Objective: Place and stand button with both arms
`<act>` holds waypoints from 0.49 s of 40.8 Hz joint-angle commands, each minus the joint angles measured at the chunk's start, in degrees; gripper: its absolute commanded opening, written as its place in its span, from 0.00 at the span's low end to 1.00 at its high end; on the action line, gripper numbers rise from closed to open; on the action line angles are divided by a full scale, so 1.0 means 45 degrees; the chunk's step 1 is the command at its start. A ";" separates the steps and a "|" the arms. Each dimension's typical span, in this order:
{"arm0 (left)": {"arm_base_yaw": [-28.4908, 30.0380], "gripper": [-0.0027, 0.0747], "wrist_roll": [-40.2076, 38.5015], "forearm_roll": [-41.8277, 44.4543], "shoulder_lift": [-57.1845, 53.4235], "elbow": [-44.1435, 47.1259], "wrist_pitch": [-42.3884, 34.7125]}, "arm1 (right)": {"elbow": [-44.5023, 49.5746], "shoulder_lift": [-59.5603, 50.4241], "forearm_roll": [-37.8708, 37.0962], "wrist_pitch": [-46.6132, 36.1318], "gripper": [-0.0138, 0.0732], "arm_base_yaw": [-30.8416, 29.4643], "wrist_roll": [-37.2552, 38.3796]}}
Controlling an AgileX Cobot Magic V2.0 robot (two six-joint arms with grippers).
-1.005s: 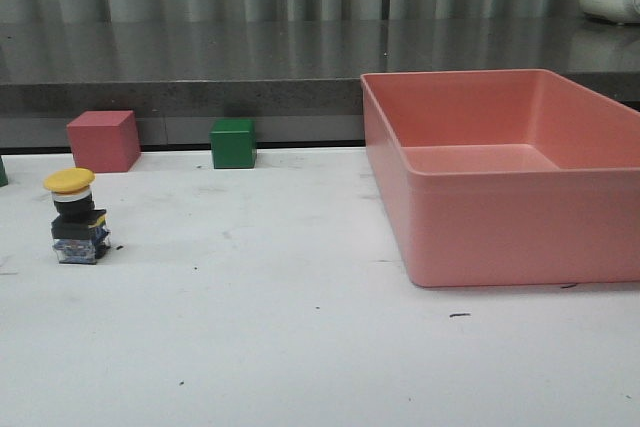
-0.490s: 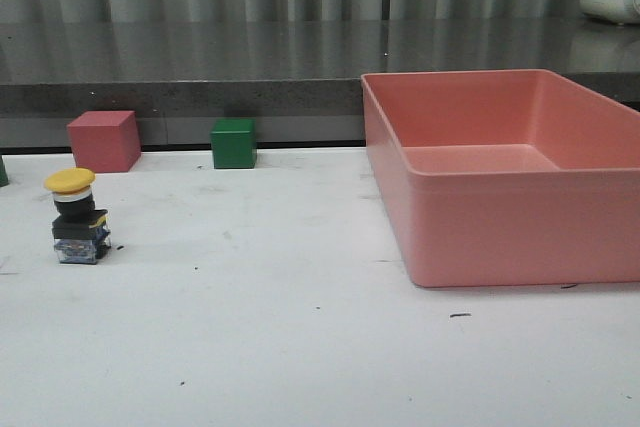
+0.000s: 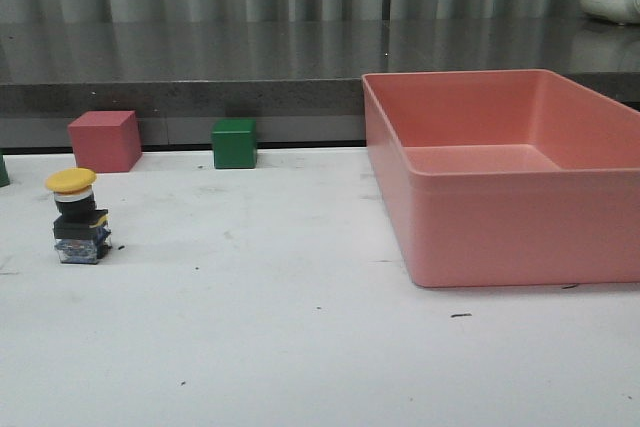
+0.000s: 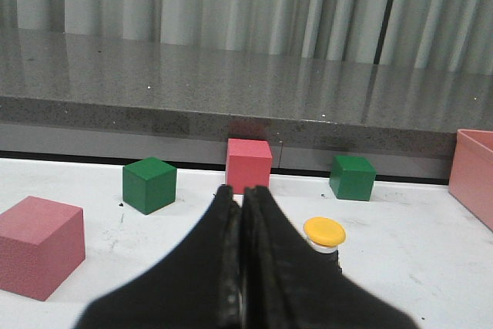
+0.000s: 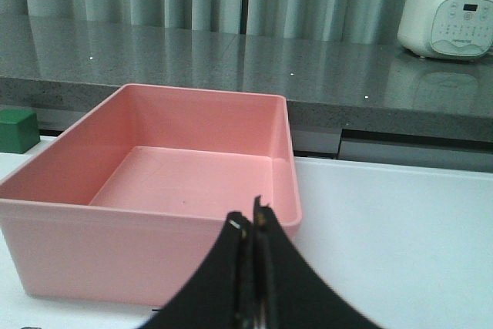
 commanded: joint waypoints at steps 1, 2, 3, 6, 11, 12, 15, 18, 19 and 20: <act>-0.0119 0.01 0.0004 -0.0094 -0.0278 0.0184 -0.1038 | -0.0034 -0.0249 0.0033 -0.1193 0.09 0.0031 -0.0005; -0.0119 0.01 0.0004 -0.0094 -0.0278 0.0184 -0.1038 | -0.0034 -0.0249 0.0033 -0.1193 0.09 0.0031 -0.0005; -0.0119 0.01 0.0004 -0.0094 -0.0278 0.0184 -0.1038 | -0.0034 -0.0249 0.0033 -0.1193 0.09 0.0030 -0.0005; -0.0119 0.01 0.0004 -0.0094 -0.0278 0.0184 -0.1038 | -0.0034 -0.0249 0.0033 -0.1193 0.09 -0.0102 -0.0005; -0.0119 0.01 0.0004 -0.0094 -0.0278 0.0184 -0.1038 | -0.0034 -0.0249 0.0033 -0.1193 0.09 -0.0158 -0.0005; -0.0119 0.01 0.0004 -0.0094 -0.0278 0.0184 -0.1038 | -0.0034 -0.0249 0.0033 -0.1193 0.09 -0.0158 -0.0005; -0.0119 0.01 0.0004 -0.0094 -0.0278 0.0184 -0.1038 | -0.0034 -0.0249 0.0033 -0.1193 0.09 -0.0158 -0.0005; -0.0119 0.01 0.0004 -0.0094 -0.0278 0.0184 -0.1038 | -0.0034 -0.0249 0.0033 -0.1193 0.09 -0.0142 -0.0005; -0.0119 0.01 0.0004 -0.0094 -0.0278 0.0184 -0.1038 | -0.0034 -0.0249 0.0033 -0.1193 0.09 -0.0142 -0.0005; -0.0119 0.01 0.0004 -0.0094 -0.0278 0.0184 -0.1038 | -0.0034 -0.0249 0.0033 -0.1193 0.09 -0.0142 -0.0005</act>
